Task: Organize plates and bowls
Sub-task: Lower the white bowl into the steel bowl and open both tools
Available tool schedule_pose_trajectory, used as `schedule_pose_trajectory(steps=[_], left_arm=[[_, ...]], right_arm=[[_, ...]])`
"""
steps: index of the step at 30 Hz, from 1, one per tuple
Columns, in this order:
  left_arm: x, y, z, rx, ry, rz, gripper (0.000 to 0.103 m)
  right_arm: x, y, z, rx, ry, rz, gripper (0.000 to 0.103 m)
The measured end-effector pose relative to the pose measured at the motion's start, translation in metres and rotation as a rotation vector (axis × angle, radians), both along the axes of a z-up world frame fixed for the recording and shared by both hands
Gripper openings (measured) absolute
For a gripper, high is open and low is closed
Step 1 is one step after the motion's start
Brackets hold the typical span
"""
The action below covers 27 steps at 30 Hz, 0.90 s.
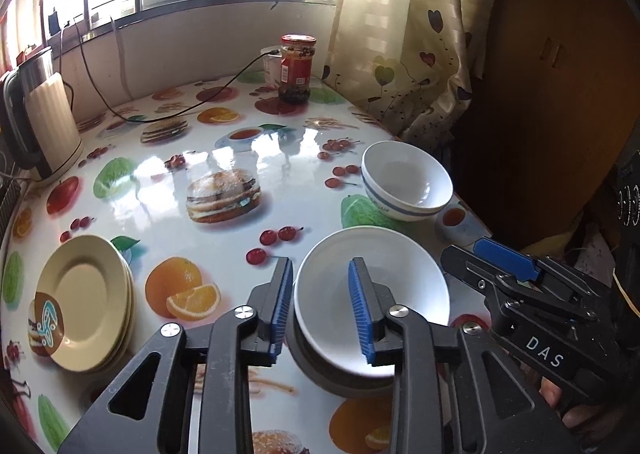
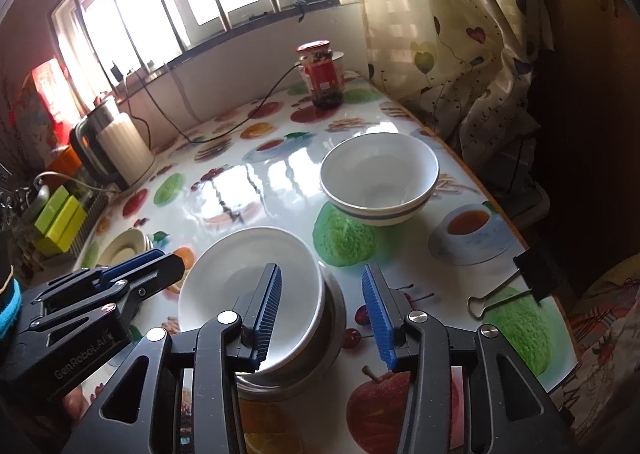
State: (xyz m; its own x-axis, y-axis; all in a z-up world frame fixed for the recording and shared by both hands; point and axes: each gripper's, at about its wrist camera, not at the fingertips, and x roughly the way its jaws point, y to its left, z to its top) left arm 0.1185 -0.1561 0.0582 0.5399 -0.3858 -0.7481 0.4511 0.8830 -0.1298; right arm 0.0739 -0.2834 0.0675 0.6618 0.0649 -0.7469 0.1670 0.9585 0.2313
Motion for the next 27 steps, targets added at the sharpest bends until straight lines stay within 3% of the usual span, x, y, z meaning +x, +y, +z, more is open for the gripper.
schedule_pose_trajectory(steps=[12,27], left_arm=[[0.031,-0.031,0.009,-0.046,0.006,-0.059,0.032],[0.061,-0.064,0.014,-0.035,-0.002,-0.094,0.032]], right_arm=[[0.016,-0.040,0.007,-0.025,-0.025,-0.079,0.043],[0.042,-0.076,0.012,-0.054,-0.022,-0.109,0.043]])
